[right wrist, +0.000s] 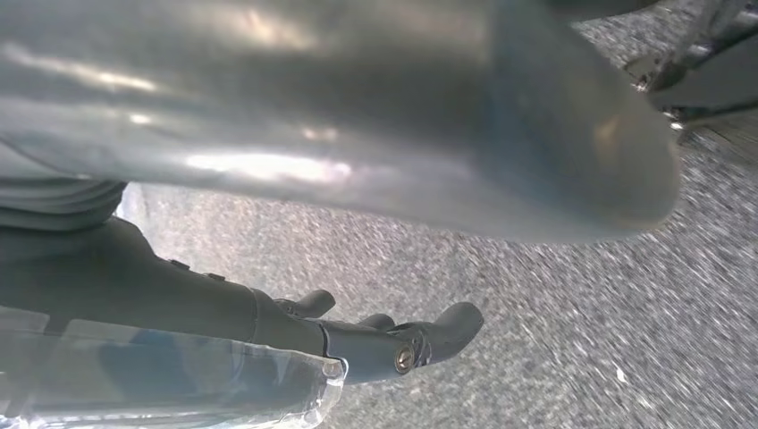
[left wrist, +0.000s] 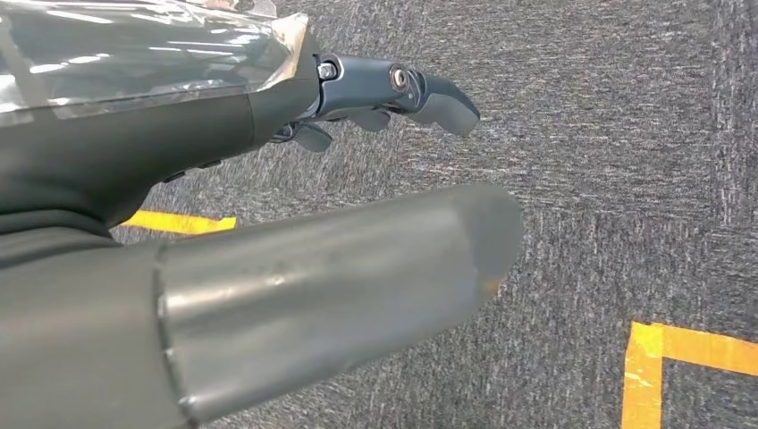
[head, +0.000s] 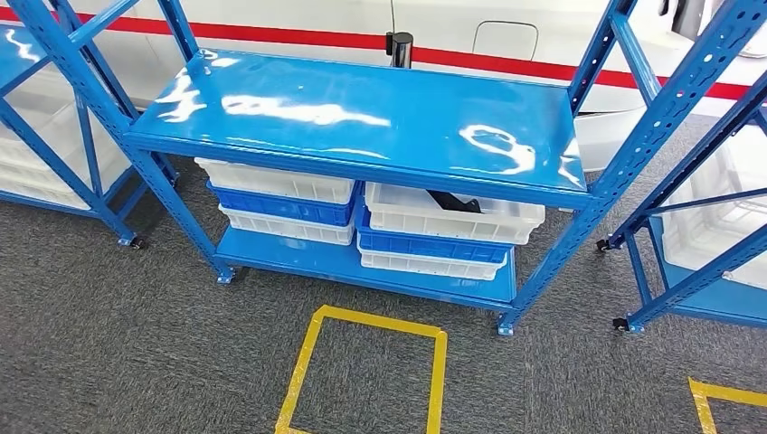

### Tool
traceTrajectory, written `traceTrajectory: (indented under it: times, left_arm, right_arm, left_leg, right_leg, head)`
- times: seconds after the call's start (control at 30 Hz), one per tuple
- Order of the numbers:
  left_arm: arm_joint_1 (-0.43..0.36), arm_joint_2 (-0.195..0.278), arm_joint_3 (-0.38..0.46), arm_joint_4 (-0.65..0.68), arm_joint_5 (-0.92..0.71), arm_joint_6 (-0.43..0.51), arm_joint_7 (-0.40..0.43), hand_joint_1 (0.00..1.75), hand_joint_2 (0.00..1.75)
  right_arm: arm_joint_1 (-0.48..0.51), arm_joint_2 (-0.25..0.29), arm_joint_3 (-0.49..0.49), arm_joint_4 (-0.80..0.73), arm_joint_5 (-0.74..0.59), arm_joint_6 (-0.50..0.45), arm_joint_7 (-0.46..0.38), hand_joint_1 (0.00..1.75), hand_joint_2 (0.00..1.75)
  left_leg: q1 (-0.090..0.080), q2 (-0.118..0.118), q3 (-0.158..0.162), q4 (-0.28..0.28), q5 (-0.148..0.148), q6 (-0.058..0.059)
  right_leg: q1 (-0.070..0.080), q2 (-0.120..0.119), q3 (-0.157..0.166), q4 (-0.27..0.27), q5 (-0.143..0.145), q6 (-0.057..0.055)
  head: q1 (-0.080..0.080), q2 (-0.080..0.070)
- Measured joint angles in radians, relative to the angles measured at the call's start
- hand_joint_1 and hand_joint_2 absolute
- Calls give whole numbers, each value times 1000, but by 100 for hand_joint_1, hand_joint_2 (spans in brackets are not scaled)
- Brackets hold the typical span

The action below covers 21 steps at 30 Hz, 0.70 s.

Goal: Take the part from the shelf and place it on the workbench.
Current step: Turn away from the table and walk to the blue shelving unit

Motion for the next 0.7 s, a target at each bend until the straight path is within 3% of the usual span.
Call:
traceTrajectory:
  times: [0.03, 0.13, 0.17, 0.27, 0.37, 0.43, 0.7]
  left_arm:
    - [-1, 2, 0, 0, 0, 0, 0, 0, 0]
    - [-1, 4, -1, 0, 0, 0, 0, 0, 0]
    - [0, 4, -1, 0, 0, 0, 0, 0, 0]
    - [-1, 3, -2, 0, -1, 0, 0, 0, 0]
    - [-1, 3, -2, 0, -1, 0, 1, 0, 0]
    - [-1, 2, -2, 0, -2, 0, 3, 0, 0]
    - [-1, 2, -2, 0, 1, -3, 45, 0, 0]
  right_arm:
    - [-1, 1, 0, 0, 0, 0, 0, 0, 0]
    - [-1, 2, 0, 0, 1, 0, -1, 0, 0]
    - [-1, 2, 0, 0, 1, 0, -1, 0, 0]
    - [-1, 2, 0, 0, 3, 0, -1, 0, 0]
    - [-1, 2, 0, 0, 5, 0, -1, 0, 0]
    - [-1, 2, 0, 0, 8, -1, -1, 0, 0]
    - [-1, 2, 0, 0, 15, -3, 6, 0, 0]
  left_leg:
    - [-2, 0, 0, 3, -3, 4]
    - [-3, -4, -1, 5, 2, 33]
    - [-2, -5, -2, 3, 4, 34]
    - [2, -6, -1, -3, 8, 24]
    - [6, -6, -1, -9, 11, -8]
    - [8, -6, -2, -10, 12, -22]
    - [2, -6, -4, -8, 12, -23]
  right_leg:
    - [-1, -1, 8, -13, 4, -7]
    - [2, 1, 13, -13, 9, -17]
    - [5, 1, 13, -13, 10, -19]
    - [11, 1, 10, -13, 10, -24]
    - [16, 1, 6, -12, 11, -30]
    - [19, 1, 4, -11, 11, -33]
    - [18, 1, 3, -11, 12, -33]
  head:
    - [-1, 0]
    - [-3, 0]
    - [-3, 0]
    - [-3, 0]
    - [-3, 0]
    - [-3, 0]
    - [-3, 0]
